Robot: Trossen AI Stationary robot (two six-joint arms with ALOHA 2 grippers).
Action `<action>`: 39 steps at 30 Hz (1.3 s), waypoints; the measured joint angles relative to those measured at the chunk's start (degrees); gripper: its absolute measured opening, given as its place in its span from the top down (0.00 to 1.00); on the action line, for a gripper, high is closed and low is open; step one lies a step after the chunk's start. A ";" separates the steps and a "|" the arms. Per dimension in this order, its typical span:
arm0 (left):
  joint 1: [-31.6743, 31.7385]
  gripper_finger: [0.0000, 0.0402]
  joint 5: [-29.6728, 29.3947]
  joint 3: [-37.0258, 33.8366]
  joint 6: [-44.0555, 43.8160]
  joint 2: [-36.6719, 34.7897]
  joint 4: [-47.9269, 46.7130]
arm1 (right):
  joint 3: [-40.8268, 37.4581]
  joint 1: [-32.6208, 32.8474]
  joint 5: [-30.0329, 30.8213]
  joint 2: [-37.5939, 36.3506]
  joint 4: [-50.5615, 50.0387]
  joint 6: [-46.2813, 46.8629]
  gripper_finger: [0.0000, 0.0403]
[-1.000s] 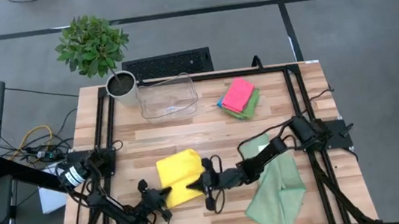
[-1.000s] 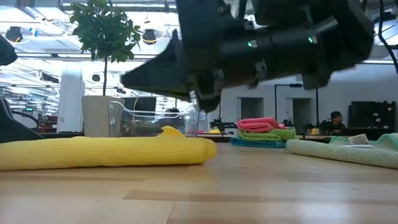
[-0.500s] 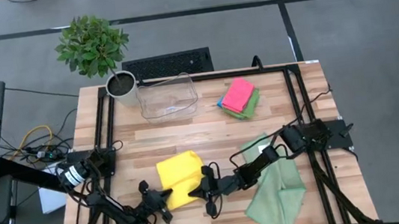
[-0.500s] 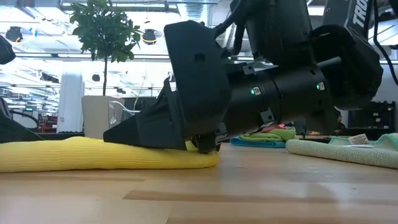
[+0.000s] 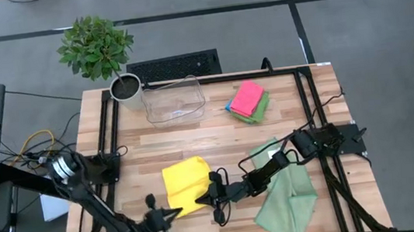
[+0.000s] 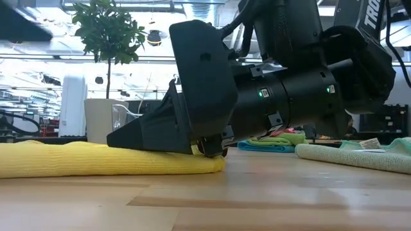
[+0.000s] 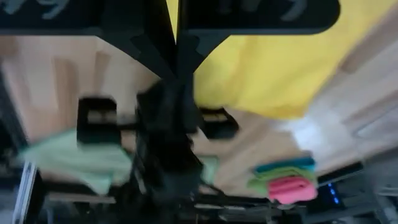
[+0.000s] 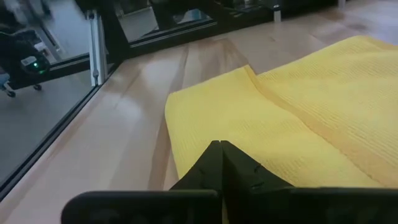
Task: Fold microfiber towels
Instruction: Fold the yellow microfiber cloth
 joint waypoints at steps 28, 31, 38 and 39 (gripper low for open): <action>3.70 1.00 8.18 2.16 -1.18 16.34 11.42 | 5.65 1.96 0.46 -1.60 -9.96 -4.11 0.95; 3.70 1.00 8.36 2.16 -1.29 16.34 11.42 | 6.02 1.92 0.56 -0.71 -11.27 -2.47 0.96; 2.93 1.00 10.78 5.13 -0.28 13.29 2.70 | 6.13 2.04 0.74 -0.71 -14.13 -1.23 0.94; 2.73 1.00 10.70 5.92 -0.21 12.19 0.48 | 6.12 2.05 0.74 -0.74 -14.29 -1.05 0.94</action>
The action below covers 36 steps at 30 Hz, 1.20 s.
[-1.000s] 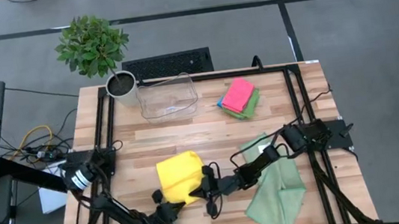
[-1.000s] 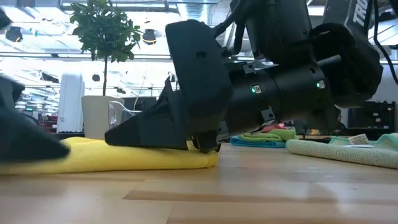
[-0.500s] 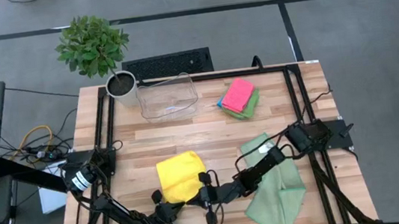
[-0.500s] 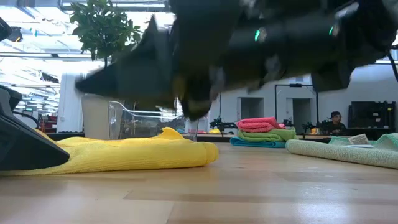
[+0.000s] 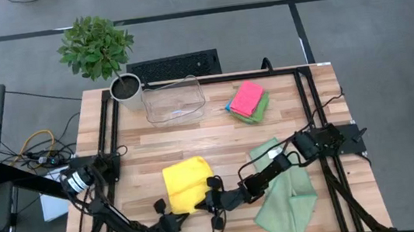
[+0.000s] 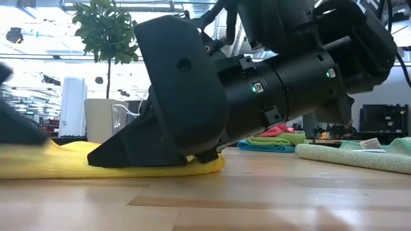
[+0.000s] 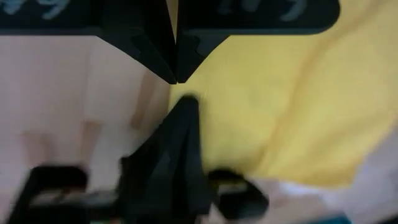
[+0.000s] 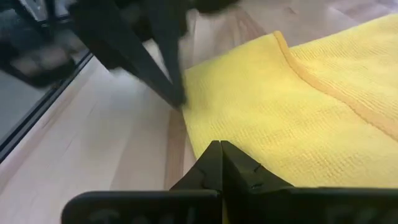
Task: Fold microfiber towels
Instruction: Fold the yellow microfiber cloth
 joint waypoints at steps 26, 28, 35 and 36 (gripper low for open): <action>-1.49 0.70 -6.76 -9.76 -52.26 -20.49 -50.34 | -0.47 -15.94 3.24 -26.61 -43.20 -4.13 0.49; -0.12 0.62 -6.05 -13.26 -50.78 -21.19 -43.68 | -0.26 -17.97 0.41 -25.40 -41.89 -4.04 0.42; 3.87 0.52 -5.30 -22.38 -48.89 -21.05 -29.08 | -0.18 -22.16 -6.14 -18.90 -38.51 -3.00 0.37; 4.23 0.52 -5.08 -23.15 -49.17 -21.05 -28.54 | -0.13 -22.47 -6.56 -18.09 -38.39 -2.97 0.37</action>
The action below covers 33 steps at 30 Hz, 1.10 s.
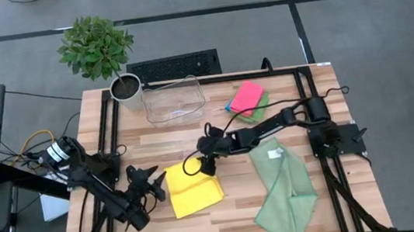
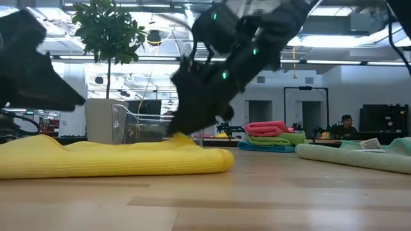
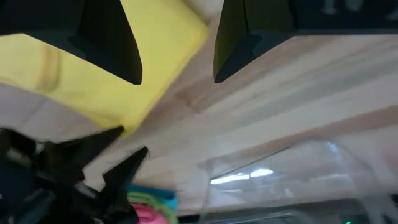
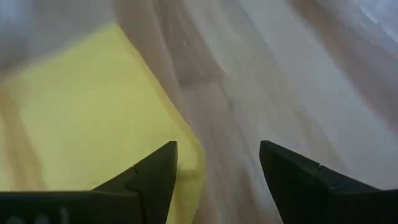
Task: Fold microfiber towels
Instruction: Fold the yellow microfiber cloth
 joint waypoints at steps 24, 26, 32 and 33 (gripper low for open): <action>17.35 0.64 20.42 -6.01 36.18 -0.39 26.23 | 0.05 -1.32 -2.42 2.66 -2.47 5.39 0.51; 17.40 0.71 20.86 -5.63 37.42 -0.32 26.71 | 0.05 -1.51 -2.29 2.66 -2.68 6.98 0.61; 17.30 0.96 22.20 -3.03 41.97 -0.09 24.83 | -0.11 -1.41 -1.80 2.30 -2.73 7.65 0.95; 17.28 0.98 22.41 -2.56 42.13 -0.15 24.02 | -0.15 -1.31 -1.92 1.87 -3.01 7.65 0.96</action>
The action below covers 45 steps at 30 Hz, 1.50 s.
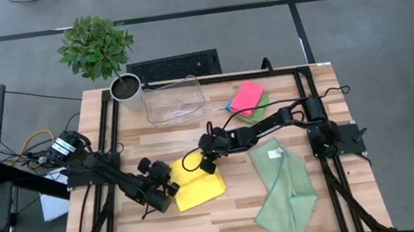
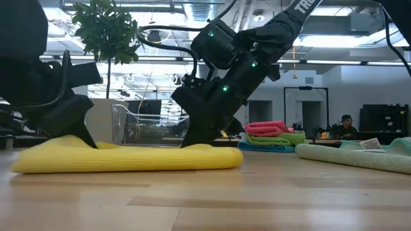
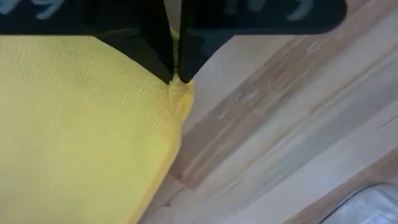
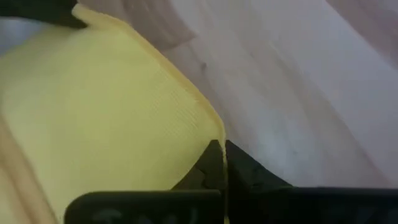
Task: Fold microfiber towels
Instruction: Fold the yellow microfiber cloth
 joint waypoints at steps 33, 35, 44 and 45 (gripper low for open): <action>-7.26 1.00 -2.71 7.25 7.70 -7.72 -0.55 | -0.04 16.13 17.16 -9.29 -7.47 0.78 0.96; -8.21 1.00 -2.95 7.55 7.58 -7.69 -0.24 | -0.04 17.51 18.10 -9.29 -7.46 1.33 0.97; -11.20 1.00 -0.08 7.59 15.09 -7.69 11.56 | -0.02 23.44 21.88 -9.29 -7.45 2.49 0.95; -11.34 1.00 0.68 7.61 15.90 -7.70 12.37 | -0.02 24.01 21.86 -9.29 -7.45 2.74 0.95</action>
